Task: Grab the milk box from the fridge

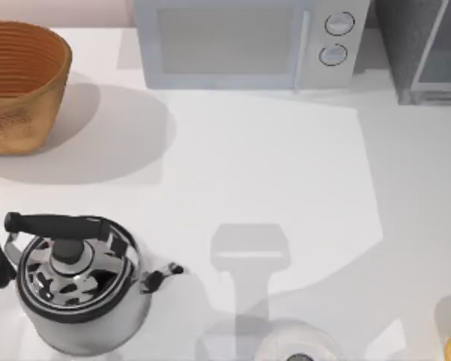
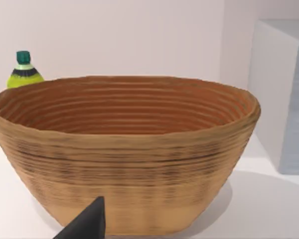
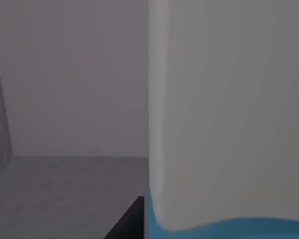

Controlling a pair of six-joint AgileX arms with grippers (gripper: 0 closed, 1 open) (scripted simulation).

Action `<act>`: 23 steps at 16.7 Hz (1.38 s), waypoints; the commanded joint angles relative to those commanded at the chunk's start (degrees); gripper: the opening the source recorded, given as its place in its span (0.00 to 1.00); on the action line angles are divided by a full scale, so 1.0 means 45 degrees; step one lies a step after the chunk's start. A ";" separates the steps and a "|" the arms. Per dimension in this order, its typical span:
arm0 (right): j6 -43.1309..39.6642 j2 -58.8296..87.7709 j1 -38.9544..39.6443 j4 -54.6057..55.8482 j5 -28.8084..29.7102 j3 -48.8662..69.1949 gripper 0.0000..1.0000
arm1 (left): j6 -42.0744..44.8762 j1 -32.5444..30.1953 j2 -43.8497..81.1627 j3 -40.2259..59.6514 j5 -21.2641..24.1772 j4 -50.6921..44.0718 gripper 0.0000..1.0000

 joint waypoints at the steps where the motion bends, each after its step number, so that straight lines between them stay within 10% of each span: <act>1: 0.0000 0.0000 0.0000 0.0000 0.0000 0.0000 0.32 | 0.0000 0.0000 0.0000 0.0000 0.0000 0.0000 1.00; 6: 0.0000 0.0000 0.0000 0.0000 0.0000 0.0000 0.00 | 0.0000 0.0000 0.0000 0.0000 0.0000 0.0000 1.00; 23: 0.0036 -0.1522 -0.0041 -0.1942 -0.0024 0.0365 0.00 | 0.0000 0.0000 0.0000 0.0000 0.0000 0.0000 1.00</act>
